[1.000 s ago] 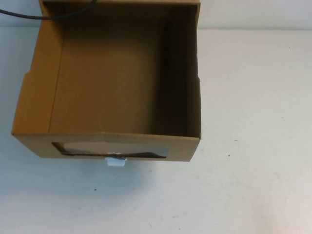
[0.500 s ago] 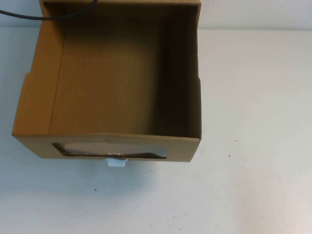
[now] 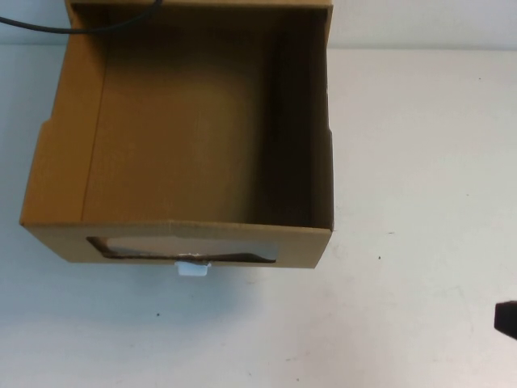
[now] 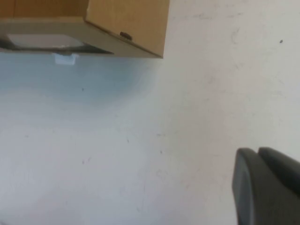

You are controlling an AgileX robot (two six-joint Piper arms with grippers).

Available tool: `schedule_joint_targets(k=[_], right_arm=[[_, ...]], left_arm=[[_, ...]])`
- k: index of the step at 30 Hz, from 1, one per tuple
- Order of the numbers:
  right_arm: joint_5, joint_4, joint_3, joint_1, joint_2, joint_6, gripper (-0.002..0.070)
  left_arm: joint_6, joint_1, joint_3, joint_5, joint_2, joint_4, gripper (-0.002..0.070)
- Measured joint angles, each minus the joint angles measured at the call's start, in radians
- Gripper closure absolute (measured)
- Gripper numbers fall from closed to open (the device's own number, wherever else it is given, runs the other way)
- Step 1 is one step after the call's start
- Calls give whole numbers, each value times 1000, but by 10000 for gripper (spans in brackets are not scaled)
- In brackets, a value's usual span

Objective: Close the shoe box
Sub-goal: Close the shoe box with your right arm

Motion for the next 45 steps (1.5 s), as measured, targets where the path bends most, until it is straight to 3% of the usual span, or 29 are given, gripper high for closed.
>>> schedule_joint_targets(k=[5, 9, 17, 22, 32, 45], right_arm=[[65, -4, -163, 19, 199, -82, 687], [54, -3, -271, 134, 293, -86, 687], [-115, -258, -404, 617, 456, 156, 687], [-194, -394, -519, 816, 623, 257, 687], [-208, -450, -757, 855, 925, 256, 687], [-246, -487, -920, 834, 1055, 248, 687]], left_arm=[[2, 0, 0, 1, 0, 0, 680], [2, 0, 0, 1, 0, 0, 680], [2, 0, 0, 1, 0, 0, 680], [2, 0, 0, 1, 0, 0, 680], [2, 0, 0, 1, 0, -2, 680], [2, 0, 0, 2, 0, -4, 680]])
